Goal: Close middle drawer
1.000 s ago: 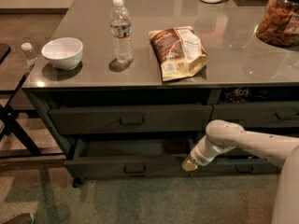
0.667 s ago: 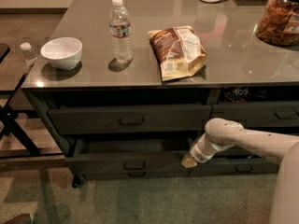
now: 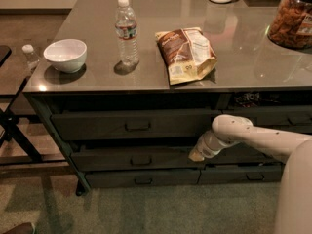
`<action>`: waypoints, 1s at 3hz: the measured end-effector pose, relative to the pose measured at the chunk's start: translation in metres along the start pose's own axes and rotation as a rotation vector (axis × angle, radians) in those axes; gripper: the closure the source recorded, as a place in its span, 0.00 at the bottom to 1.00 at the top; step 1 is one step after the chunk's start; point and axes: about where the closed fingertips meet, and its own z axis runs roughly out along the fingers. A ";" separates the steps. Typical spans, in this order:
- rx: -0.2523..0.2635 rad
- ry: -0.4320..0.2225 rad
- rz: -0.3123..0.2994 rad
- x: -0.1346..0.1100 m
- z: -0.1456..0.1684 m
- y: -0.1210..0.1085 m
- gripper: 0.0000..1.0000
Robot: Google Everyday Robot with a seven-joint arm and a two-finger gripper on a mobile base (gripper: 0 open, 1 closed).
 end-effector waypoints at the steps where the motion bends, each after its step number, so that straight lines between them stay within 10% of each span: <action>1: 0.000 0.000 0.000 0.000 0.000 0.000 1.00; 3: 0.060 0.008 0.021 -0.001 0.016 -0.012 1.00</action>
Offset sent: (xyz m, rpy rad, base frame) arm 0.0212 -0.0035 -0.0201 -0.0360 -0.0415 -0.0654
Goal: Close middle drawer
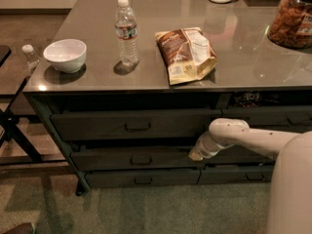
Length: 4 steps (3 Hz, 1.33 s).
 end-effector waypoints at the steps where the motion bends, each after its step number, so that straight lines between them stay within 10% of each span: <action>1: 0.000 0.000 0.000 0.000 0.000 0.000 1.00; 3: -0.033 0.101 0.173 0.069 -0.048 0.029 1.00; 4: -0.036 0.107 0.179 0.071 -0.050 0.032 0.81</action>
Offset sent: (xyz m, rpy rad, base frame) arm -0.0570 -0.0456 0.0119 0.0020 0.1326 -0.1289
